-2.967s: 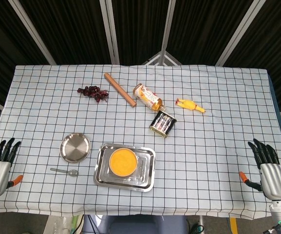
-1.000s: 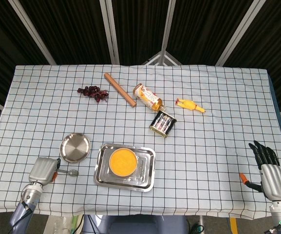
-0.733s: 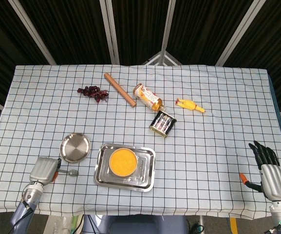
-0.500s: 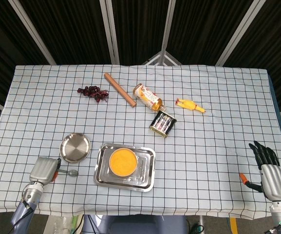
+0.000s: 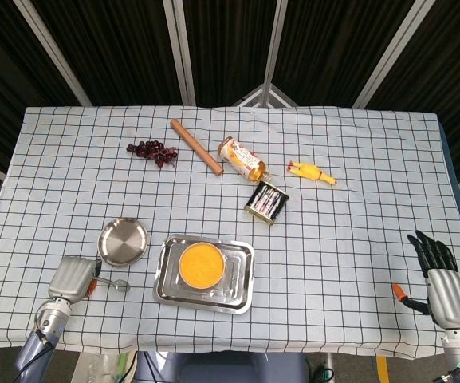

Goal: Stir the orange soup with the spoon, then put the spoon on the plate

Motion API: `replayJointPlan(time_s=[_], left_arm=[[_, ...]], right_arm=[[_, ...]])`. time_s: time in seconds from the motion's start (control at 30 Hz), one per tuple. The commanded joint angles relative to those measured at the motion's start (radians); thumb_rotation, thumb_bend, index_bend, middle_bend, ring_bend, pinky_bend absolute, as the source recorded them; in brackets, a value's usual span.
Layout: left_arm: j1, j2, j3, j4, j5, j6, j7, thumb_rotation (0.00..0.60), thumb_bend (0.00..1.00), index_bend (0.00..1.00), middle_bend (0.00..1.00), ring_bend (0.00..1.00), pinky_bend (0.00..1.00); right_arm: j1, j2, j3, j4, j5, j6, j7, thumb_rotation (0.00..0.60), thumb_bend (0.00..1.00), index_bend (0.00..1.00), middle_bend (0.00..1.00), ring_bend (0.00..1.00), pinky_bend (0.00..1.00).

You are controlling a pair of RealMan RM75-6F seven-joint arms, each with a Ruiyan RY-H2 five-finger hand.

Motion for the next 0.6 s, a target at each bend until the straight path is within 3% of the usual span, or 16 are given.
replayJointPlan(time_s=[0.03,0.33,0.6], left_arm=[[-0.011,0.039,-0.001,-0.056,0.008,0.009,0.021,0.6,0.53,0.53,1.0,1.0,1.0],[-0.069,0.136,-0.059,-0.233,-0.063,0.006,0.102,0.6,0.53,0.53,1.0,1.0,1.0],[-0.17,0.122,-0.138,-0.313,-0.236,0.012,0.261,0.6,0.53,0.53,1.0,1.0,1.0]], right_arm=[[0.0,0.0,0.0,-0.001,0.0,-0.001,0.0,0.6,0.34,0.0,0.0,0.0,0.0],[0.0,0.002,-0.001,-0.004,-0.001,-0.001,-0.001,0.6,0.34,0.0,0.0,0.0,0.0],[0.003,0.003,0.001,-0.004,0.004,-0.006,0.002,0.6,0.34,0.0,0.0,0.0,0.0]])
